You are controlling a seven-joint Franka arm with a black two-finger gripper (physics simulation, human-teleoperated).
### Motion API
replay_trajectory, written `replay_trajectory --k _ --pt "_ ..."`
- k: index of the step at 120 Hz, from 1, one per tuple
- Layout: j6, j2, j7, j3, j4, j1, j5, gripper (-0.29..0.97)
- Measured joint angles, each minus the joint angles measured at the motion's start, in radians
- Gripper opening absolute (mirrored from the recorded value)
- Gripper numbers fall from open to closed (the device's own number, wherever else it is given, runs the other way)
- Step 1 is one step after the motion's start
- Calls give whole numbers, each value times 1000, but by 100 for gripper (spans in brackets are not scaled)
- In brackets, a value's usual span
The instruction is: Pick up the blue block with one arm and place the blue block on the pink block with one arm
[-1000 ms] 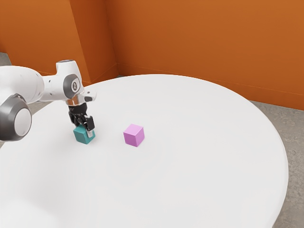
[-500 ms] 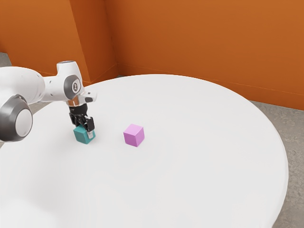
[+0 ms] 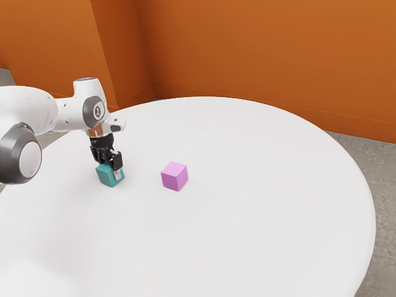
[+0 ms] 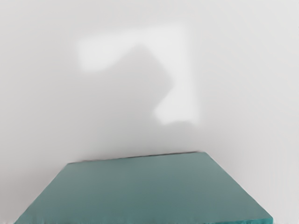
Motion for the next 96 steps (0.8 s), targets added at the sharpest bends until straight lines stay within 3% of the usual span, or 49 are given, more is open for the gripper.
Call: replay_trajectory --k 38,96 --pt "-20 -22 -11 -4 0 0 5 34" --pt "-122 -88 -160 -177 76 -3 16 33"
